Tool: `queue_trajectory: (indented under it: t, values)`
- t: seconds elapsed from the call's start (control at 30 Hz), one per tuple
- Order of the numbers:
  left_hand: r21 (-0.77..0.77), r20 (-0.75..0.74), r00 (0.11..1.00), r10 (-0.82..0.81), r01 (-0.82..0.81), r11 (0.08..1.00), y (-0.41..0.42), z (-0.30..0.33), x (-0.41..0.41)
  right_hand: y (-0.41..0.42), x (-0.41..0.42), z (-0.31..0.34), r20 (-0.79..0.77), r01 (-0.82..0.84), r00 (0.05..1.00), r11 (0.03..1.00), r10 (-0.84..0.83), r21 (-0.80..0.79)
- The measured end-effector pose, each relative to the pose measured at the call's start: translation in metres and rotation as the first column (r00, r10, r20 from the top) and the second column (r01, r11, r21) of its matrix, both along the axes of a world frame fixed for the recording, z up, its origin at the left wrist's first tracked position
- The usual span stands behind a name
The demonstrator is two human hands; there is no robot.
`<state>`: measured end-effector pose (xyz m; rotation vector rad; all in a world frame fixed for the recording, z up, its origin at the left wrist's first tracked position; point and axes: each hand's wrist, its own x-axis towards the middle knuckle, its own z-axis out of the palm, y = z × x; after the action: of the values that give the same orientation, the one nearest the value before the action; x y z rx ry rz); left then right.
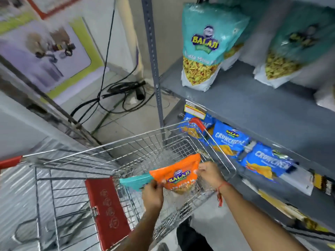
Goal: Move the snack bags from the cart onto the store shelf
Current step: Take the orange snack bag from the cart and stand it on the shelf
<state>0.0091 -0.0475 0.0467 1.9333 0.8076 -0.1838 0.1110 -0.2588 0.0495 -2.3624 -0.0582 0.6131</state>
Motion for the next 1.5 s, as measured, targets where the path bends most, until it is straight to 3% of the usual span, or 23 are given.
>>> queue_trajectory:
  t: [0.13,0.23,0.37,0.53,0.77,0.97,1.13,1.5]
  values:
    - [-0.041,0.237,0.971,-0.025,0.036,0.998,0.001,0.067,0.014,-0.007,-0.022,0.07,0.192,0.12,0.971,0.983,-0.146,0.139]
    - [-0.012,0.459,0.88,-0.121,0.142,0.99,-0.001,0.132,0.032,-0.017,-0.039,0.135,0.328,0.201,0.911,0.964,-0.249,0.174]
    - [0.061,0.642,0.73,-0.236,0.258,0.964,-0.015,0.233,0.055,-0.036,-0.057,0.234,0.463,0.299,0.779,0.899,-0.423,0.32]
    - [0.012,0.74,0.602,-0.3,0.435,0.9,-0.048,0.359,0.07,-0.068,-0.084,0.358,0.583,0.298,0.585,0.817,-0.564,0.493]
    - [-0.056,0.83,0.467,-0.304,0.613,0.788,-0.101,0.48,0.069,-0.115,-0.122,0.475,0.647,0.275,0.432,0.775,-0.629,0.57]
    - [-0.067,0.838,0.446,-0.314,0.655,0.753,-0.131,0.501,0.067,-0.14,-0.133,0.49,0.646,0.29,0.372,0.745,-0.666,0.601]
    - [-0.07,0.822,0.469,-0.324,0.647,0.759,-0.147,0.485,0.074,-0.154,-0.127,0.472,0.585,0.335,0.392,0.703,-0.71,0.627]
    - [-0.125,0.714,0.56,-0.421,0.693,0.71,-0.206,0.366,0.111,-0.219,-0.089,0.36,0.478,0.479,0.461,0.663,-0.748,0.575]
